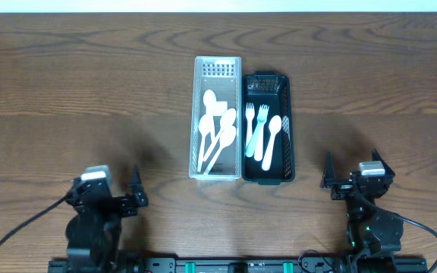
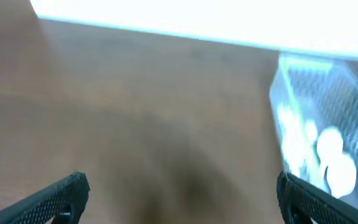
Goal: Pack container
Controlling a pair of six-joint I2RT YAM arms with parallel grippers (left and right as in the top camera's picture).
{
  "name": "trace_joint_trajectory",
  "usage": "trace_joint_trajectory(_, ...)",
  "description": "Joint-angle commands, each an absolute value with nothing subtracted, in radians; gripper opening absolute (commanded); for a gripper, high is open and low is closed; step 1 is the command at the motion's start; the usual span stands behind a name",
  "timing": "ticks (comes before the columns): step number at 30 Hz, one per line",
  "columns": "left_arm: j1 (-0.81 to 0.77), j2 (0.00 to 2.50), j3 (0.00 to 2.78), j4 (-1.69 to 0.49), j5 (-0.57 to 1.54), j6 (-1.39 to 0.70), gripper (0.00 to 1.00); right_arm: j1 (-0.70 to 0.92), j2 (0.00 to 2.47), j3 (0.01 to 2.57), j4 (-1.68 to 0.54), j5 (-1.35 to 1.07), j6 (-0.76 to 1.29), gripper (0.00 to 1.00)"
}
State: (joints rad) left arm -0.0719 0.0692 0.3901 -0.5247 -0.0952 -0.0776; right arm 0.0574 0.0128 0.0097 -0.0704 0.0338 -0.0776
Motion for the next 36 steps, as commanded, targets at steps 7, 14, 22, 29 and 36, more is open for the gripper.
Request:
trace_joint_trajectory(7,-0.072,0.002,0.200,-0.115,-0.141,-0.075,0.98,0.056,0.006,0.006,-0.072,0.029,-0.080,0.99)
trace_joint_trajectory(14,-0.078,0.002,0.003,0.130,-0.037,-0.075,0.98,0.056,0.006,0.006,-0.072,0.029,-0.080,0.99)
trace_joint_trajectory(22,-0.072,0.002,0.004,-0.072,0.013,-0.084,0.98,0.056,0.006,0.006,-0.072,0.029,-0.080,0.99)
trace_joint_trajectory(29,-0.023,0.002,0.004,-0.072,0.020,-0.091,0.98,0.056,0.006,0.006,-0.072,0.029,-0.080,0.99)
trace_joint_trajectory(36,-0.023,0.002,0.004,-0.071,0.019,-0.091,0.98,0.056,0.006,0.006,-0.072,0.029,-0.080,0.99)
